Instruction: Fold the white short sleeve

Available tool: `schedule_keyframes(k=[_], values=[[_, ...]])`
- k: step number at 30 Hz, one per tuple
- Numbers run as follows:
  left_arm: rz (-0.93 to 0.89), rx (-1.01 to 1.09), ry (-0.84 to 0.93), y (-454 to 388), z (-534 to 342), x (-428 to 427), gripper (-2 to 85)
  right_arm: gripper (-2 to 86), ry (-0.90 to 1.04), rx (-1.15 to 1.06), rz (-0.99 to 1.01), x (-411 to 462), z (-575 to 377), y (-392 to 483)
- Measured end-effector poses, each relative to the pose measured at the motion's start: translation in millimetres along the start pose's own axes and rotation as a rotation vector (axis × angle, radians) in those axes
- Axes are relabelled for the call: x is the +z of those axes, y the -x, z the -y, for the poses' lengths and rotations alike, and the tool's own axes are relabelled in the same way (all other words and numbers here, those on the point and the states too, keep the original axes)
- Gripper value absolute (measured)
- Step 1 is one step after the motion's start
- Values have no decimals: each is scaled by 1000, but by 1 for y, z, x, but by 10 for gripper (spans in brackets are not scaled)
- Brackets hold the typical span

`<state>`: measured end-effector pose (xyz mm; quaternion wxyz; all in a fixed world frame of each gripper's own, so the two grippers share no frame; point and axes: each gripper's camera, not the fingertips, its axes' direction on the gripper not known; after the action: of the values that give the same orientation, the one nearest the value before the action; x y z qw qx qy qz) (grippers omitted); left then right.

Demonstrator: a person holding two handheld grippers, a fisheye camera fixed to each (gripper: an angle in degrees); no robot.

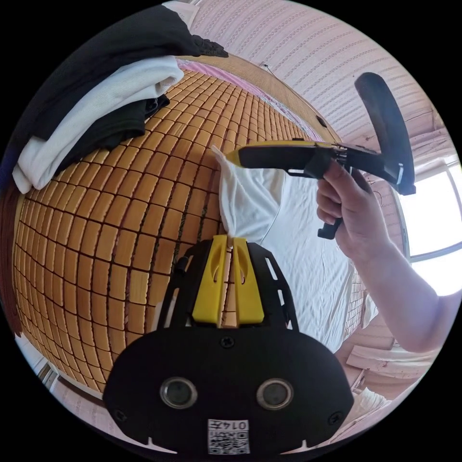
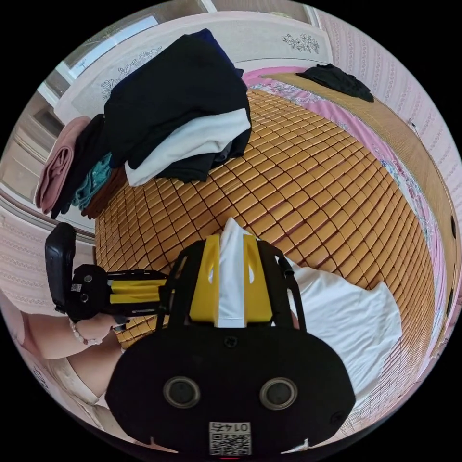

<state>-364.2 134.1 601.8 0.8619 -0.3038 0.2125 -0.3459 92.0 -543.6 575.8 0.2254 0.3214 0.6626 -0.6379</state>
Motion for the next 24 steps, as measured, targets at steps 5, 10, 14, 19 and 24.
schedule_keyframes(k=[5,10,14,19,24], values=[[16,-5,-2,-4,-6,-6,-2,98,-12,-11,-26,3,1,1],[10,-14,-11,-6,-15,-10,-2,14,25,17,-123,34,4,-1],[25,-7,-16,-10,-24,-12,0,6,-8,118,22,26,-7,-33],[-17,95,-146,-31,-41,-30,6,6,-208,262,189,-40,-49,-94],[-214,364,-230,-79,-63,-55,35,10,-394,356,201,-128,-135,-124]])
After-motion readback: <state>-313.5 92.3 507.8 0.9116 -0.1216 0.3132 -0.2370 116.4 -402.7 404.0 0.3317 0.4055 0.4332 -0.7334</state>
